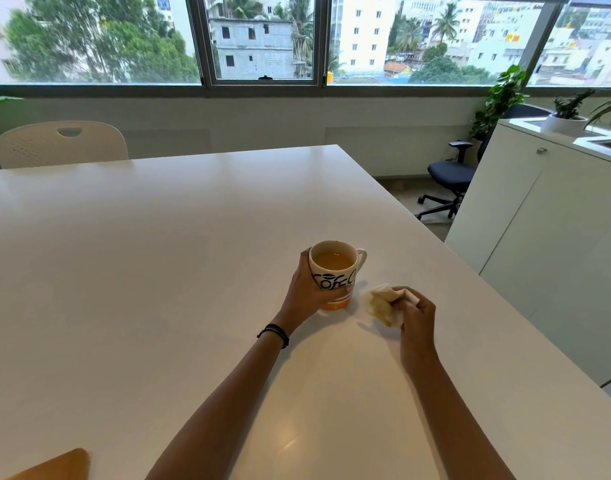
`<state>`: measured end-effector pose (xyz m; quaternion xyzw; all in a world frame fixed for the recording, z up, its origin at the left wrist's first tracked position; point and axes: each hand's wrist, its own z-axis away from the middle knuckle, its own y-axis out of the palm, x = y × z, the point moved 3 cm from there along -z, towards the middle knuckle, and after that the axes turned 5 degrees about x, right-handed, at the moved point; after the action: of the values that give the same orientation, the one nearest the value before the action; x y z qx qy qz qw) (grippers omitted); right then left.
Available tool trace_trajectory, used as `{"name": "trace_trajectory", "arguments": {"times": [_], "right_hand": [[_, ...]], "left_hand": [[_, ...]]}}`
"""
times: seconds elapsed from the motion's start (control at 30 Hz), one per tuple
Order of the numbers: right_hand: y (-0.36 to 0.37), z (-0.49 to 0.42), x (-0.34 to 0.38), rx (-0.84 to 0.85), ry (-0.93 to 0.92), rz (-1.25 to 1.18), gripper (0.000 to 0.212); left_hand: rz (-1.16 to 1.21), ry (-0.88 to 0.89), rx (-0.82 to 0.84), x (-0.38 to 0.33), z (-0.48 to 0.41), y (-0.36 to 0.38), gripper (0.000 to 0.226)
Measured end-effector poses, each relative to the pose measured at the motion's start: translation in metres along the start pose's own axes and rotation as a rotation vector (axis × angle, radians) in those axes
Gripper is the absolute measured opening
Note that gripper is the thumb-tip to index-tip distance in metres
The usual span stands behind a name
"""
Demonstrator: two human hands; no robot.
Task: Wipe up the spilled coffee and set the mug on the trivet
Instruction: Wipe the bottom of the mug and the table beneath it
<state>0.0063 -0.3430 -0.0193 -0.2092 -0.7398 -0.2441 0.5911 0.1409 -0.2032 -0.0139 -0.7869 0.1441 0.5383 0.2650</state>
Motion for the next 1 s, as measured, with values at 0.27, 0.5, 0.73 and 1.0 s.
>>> {"name": "trace_trajectory", "arguments": {"times": [0.27, 0.5, 0.73, 1.0], "right_hand": [[0.006, 0.0, -0.004, 0.048, 0.01, -0.151, 0.033], [0.022, 0.012, 0.003, 0.151, -0.041, -0.187, 0.021], [0.044, 0.026, 0.012, 0.198, -0.062, -0.181, 0.015], [0.066, 0.039, 0.018, 0.227, -0.032, -0.167, 0.025]], "left_hand": [[0.051, -0.032, 0.051, -0.007, 0.006, -0.002, 0.085], [-0.09, -0.031, 0.074, -0.018, 0.022, -0.024, 0.067], [-0.021, -0.004, -0.147, -0.052, 0.058, -0.047, 0.025], [-0.093, -0.067, 0.057, -0.065, 0.097, -0.052, 0.024]]}}
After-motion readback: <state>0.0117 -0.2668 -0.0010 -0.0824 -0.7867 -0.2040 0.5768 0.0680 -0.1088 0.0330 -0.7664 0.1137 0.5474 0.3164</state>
